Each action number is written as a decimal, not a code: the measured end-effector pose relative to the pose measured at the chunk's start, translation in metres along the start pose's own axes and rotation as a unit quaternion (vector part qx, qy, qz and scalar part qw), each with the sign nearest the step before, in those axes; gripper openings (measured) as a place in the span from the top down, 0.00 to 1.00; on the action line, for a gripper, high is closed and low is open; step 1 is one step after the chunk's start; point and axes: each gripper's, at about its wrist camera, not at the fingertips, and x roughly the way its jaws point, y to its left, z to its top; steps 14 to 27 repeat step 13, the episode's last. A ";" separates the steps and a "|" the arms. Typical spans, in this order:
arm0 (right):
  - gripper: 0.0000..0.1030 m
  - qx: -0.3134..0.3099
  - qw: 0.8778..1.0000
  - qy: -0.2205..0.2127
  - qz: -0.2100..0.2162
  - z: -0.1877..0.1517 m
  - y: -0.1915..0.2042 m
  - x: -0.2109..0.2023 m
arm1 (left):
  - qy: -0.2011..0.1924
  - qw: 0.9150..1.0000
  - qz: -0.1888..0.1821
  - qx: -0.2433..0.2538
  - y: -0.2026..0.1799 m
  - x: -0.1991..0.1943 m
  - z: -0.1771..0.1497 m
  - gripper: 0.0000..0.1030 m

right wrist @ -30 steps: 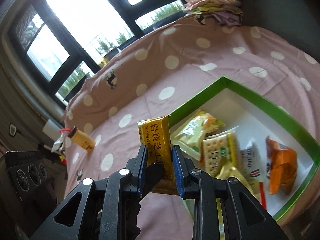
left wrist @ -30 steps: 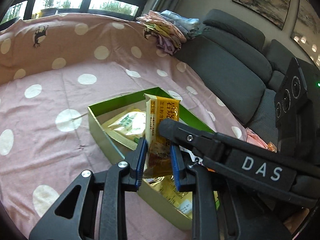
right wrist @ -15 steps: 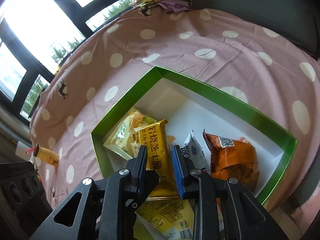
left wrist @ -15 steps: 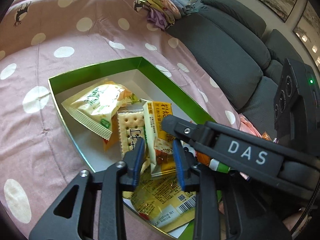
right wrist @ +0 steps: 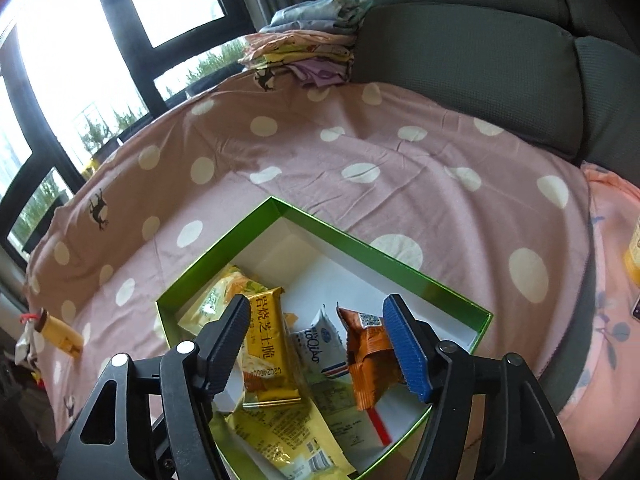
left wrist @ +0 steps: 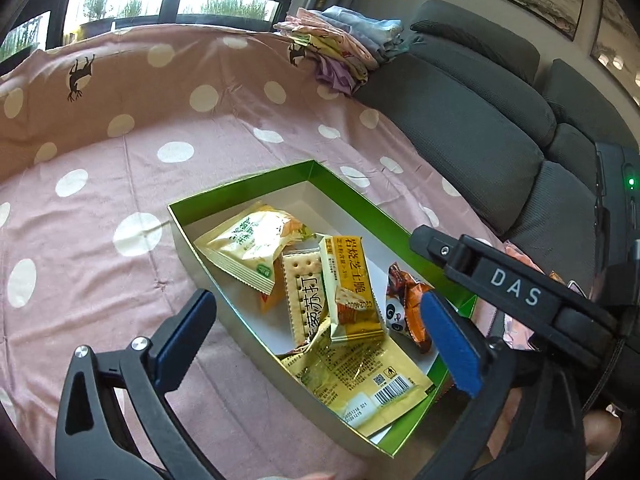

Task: Organize snacks
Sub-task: 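Open the right tool and withdraw it from the box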

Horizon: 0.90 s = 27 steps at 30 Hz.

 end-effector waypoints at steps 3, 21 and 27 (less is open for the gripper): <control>0.32 0.000 1.000 -0.003 -0.003 0.001 0.000 -0.003 | -0.001 1.000 -0.001 -0.007 0.003 -0.005 0.000 0.01; 0.31 -0.002 1.000 -0.003 -0.017 -0.001 0.003 -0.010 | -0.006 1.000 -0.004 -0.016 0.008 -0.012 -0.002 0.01; 0.31 -0.002 1.000 -0.003 -0.017 -0.001 0.003 -0.010 | -0.006 1.000 -0.004 -0.016 0.008 -0.012 -0.002 0.01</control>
